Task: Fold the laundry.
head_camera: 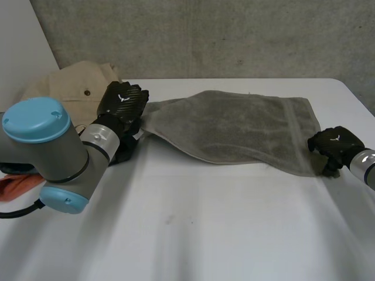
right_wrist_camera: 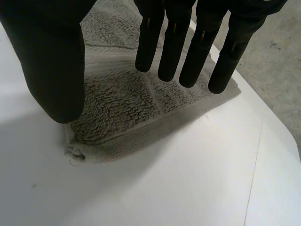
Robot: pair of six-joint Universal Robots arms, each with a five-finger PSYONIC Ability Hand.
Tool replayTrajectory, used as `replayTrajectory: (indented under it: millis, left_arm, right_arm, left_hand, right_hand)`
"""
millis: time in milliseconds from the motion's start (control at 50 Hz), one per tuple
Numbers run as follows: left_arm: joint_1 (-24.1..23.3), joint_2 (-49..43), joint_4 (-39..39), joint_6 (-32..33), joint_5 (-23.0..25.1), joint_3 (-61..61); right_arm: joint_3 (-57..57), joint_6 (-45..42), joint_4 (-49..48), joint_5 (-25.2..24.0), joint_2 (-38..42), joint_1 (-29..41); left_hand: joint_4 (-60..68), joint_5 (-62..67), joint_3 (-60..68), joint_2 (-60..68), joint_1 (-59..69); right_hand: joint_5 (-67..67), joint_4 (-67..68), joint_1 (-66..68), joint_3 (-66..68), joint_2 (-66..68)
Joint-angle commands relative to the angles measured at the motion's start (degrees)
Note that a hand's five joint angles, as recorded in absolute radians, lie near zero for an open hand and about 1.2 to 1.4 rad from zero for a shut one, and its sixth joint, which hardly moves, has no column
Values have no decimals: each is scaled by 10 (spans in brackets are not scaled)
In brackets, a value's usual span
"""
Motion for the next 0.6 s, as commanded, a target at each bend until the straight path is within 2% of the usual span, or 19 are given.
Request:
replayTrajectory:
  millis: [20, 160, 340, 380, 420, 460, 600]
  left_arm:
    - [0, 0, 0, -1, 0, 1]
    - [1, 0, 1, -1, 0, 3]
    - [19, 0, 0, -1, -1, 9]
    - [20, 0, 0, -1, -1, 9]
    - [20, 0, -1, -4, -1, 8]
    - [20, -1, -1, -8, -2, 7]
    - [20, 1, -2, -10, -2, 5]
  right_arm:
    - [-35, 0, -1, 2, 28, 14]
    - [-66, 1, -13, 12, 43, 22]
    - [-112, 48, -59, 29, 70, 29]
    - [-112, 49, -57, 29, 72, 29]
    - [-107, 55, -42, 29, 63, 29]
    - [-102, 65, -13, 29, 46, 28]
    - [-74, 88, 103, 16, -12, 21]
  left_hand:
    - [112, 139, 116, 113, 141]
    - [112, 139, 116, 113, 141]
    - [112, 139, 116, 113, 141]
    - [112, 139, 116, 113, 141]
    - [112, 139, 116, 113, 141]
    - [112, 139, 116, 113, 141]
    - [112, 139, 116, 113, 141]
  right_hand:
    - [82, 82, 85, 82, 85]
    - [158, 157, 160, 157, 160]
    - [415, 415, 418, 415, 418]
    - [375, 375, 378, 375, 378]
    - [127, 127, 130, 127, 130]
    - [24, 23, 26, 23, 26]
    - [-57, -58, -55, -58, -55]
